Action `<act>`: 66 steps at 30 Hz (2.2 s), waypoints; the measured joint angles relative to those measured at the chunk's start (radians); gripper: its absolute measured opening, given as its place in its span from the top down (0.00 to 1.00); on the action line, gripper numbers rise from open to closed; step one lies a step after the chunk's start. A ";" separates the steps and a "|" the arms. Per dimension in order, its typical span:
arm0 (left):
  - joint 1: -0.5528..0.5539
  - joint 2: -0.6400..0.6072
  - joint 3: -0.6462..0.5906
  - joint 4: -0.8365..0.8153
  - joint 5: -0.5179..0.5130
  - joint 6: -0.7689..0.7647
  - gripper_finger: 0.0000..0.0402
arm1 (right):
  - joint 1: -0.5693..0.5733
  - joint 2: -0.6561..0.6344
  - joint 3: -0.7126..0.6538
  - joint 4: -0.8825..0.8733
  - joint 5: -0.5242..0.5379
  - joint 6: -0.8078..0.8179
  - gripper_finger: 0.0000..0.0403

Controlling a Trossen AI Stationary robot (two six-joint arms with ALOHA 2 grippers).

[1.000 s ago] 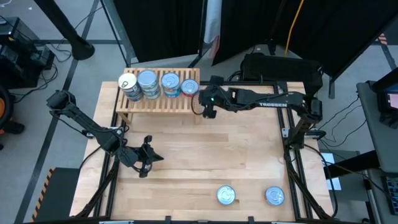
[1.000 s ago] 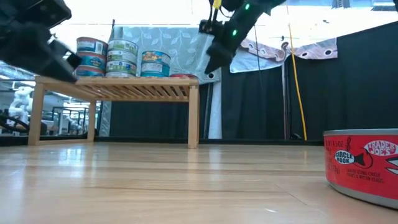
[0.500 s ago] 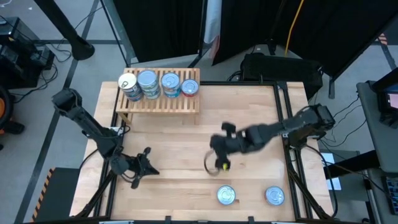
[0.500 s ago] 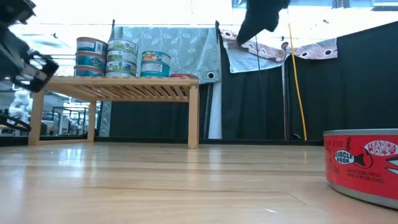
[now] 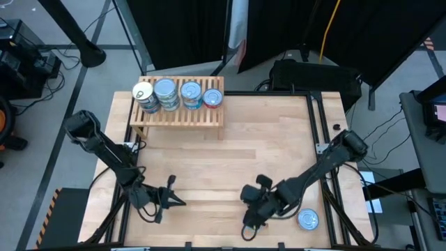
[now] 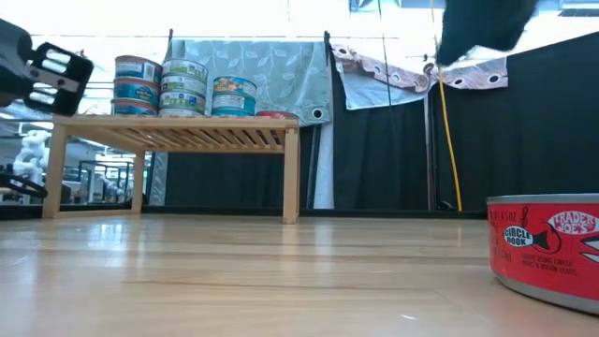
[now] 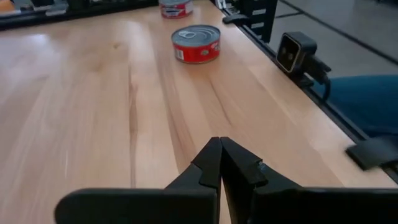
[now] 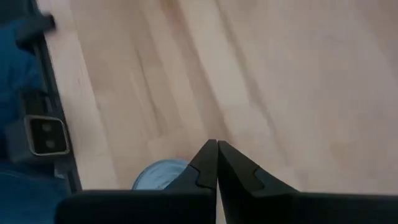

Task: Stack canned seafood by type on shelf
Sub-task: Stack the left red can on top of the other red can

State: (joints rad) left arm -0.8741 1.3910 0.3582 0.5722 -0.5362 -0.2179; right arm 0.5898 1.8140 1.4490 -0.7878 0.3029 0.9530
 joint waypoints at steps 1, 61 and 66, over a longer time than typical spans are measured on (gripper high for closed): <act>0.006 0.018 0.017 0.001 0.000 0.015 0.97 | 0.004 0.021 0.000 0.009 -0.016 0.008 1.00; 0.264 0.402 0.226 0.324 0.177 0.204 0.97 | 0.015 0.189 0.084 -0.074 -0.074 0.050 1.00; 0.263 0.425 0.258 0.319 0.188 0.207 0.97 | 0.024 0.195 0.051 0.019 0.017 0.052 1.00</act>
State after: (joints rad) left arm -0.6112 1.8156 0.6167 0.8917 -0.3478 -0.0107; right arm 0.6139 2.0089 1.4999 -0.7689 0.3196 1.0052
